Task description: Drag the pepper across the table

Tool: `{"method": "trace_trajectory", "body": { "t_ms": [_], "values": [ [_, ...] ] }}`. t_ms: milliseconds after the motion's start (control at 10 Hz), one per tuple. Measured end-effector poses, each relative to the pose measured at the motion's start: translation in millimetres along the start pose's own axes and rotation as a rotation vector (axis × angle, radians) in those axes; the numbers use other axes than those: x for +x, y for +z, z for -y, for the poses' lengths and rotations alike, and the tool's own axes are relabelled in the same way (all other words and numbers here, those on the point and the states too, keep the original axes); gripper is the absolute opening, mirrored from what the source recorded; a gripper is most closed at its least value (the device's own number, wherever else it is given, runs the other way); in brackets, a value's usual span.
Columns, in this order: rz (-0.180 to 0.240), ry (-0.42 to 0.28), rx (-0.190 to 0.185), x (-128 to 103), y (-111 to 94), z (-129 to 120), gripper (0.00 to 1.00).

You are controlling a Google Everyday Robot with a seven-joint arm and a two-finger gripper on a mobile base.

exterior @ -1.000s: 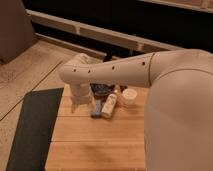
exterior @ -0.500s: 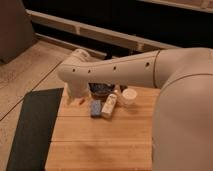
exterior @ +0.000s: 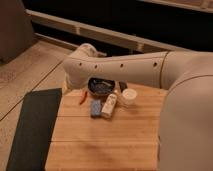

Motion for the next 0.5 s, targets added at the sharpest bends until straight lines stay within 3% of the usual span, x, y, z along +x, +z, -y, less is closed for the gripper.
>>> {"method": "trace_trajectory", "body": {
  "t_ms": [300, 500],
  "values": [
    [-0.005, -0.004, 0.0, 1.5, 1.2, -2.5, 0.65],
    [0.019, -0.004, 0.066, -19.4, 8.5, 23.8, 0.65]
  ]
}}
